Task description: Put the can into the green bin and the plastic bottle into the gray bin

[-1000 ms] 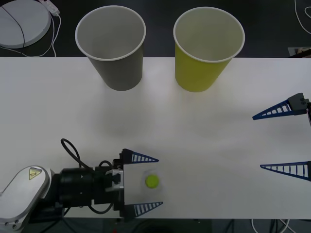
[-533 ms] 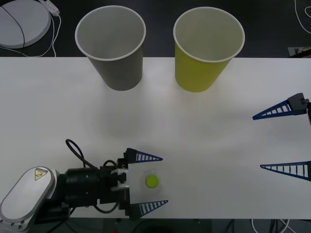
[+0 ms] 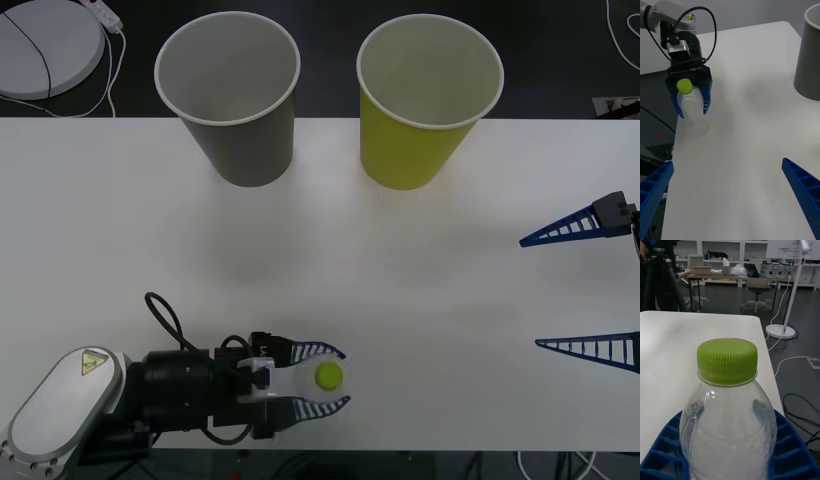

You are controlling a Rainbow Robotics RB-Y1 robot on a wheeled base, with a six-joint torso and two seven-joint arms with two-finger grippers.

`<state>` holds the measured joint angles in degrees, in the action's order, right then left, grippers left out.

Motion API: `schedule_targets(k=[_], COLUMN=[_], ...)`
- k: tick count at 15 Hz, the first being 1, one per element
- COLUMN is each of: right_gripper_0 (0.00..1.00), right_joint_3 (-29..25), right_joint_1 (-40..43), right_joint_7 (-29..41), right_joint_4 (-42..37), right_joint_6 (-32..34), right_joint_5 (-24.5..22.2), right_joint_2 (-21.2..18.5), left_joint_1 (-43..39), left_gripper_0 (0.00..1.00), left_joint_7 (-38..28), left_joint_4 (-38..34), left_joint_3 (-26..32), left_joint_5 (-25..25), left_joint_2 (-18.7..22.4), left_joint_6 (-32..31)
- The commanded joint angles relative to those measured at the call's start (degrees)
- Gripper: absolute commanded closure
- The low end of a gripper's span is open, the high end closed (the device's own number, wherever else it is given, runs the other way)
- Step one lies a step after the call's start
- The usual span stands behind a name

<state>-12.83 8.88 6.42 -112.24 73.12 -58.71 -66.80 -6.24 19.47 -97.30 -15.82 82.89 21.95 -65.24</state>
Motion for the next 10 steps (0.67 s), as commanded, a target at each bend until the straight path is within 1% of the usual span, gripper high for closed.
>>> schedule_targets(k=[1,6,10], right_gripper_0=[0.0,0.0,0.0], right_joint_3=[0.0,0.0,0.0], right_joint_1=[0.0,0.0,0.0], right_joint_7=[0.0,0.0,0.0], right_joint_4=[0.0,0.0,0.0], right_joint_6=[0.0,0.0,0.0], right_joint_5=[0.0,0.0,0.0], right_joint_2=[0.0,0.0,0.0], left_joint_1=[0.0,0.0,0.0], left_gripper_0=[1.0,1.0,1.0], left_joint_7=[0.4,0.4,-0.6], left_joint_4=[0.0,-0.1,-1.4], left_joint_3=[0.0,0.0,0.6], left_joint_5=[0.0,-0.4,-1.3], left_joint_2=[0.0,0.0,1.3], left_joint_6=[0.6,1.2,1.5])
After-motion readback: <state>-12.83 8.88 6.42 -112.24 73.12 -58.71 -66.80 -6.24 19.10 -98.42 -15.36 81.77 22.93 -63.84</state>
